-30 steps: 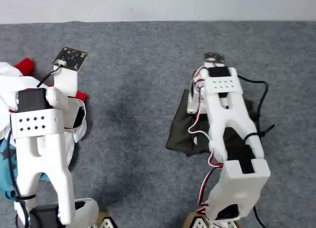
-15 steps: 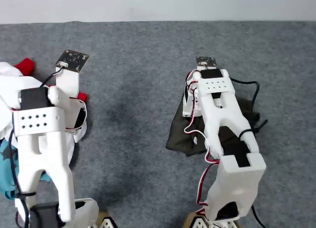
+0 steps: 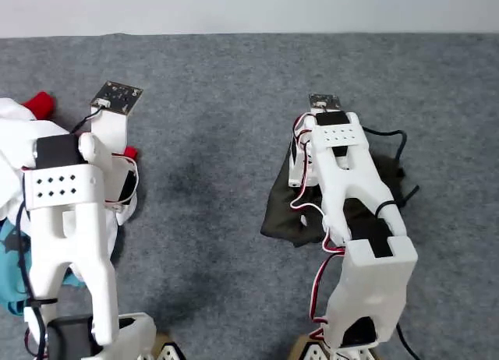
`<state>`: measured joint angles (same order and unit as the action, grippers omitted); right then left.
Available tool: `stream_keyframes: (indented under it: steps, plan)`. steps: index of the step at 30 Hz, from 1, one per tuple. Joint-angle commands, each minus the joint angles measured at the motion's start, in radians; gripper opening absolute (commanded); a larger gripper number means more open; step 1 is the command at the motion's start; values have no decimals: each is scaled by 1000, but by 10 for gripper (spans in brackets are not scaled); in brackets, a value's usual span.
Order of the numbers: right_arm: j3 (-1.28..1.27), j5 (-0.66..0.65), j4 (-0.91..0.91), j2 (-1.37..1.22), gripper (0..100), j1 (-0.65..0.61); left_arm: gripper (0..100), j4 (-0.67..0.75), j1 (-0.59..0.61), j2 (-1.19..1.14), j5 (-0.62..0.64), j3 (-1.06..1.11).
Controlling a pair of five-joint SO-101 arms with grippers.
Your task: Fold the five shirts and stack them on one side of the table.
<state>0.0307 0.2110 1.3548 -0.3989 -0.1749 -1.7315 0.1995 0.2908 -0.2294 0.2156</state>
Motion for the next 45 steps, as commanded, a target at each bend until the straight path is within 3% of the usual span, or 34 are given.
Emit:
stream_keyframes:
  steps: [1, 10, 27, 37, 42, 45]
  plan:
    - [51, -11, -10, 16, 9, -4, 6, -6, -3, -2, 0, -4]
    - [49, -107, 47, 101, 9, 104, 6, -6, -3, 3, -2, -4]
    - [46, -358, 401, 245, 9, 427, 6, 8, -3, 5, -2, -7]
    - [43, -377, 438, 245, 9, 633, 6, 8, -3, 5, -3, -7]
    - [43, -377, 440, 245, 13, 665, 6, 8, -3, 5, -3, -7]
    - [43, -377, 440, 246, 109, 659, 6, 8, -3, 5, -3, -7]
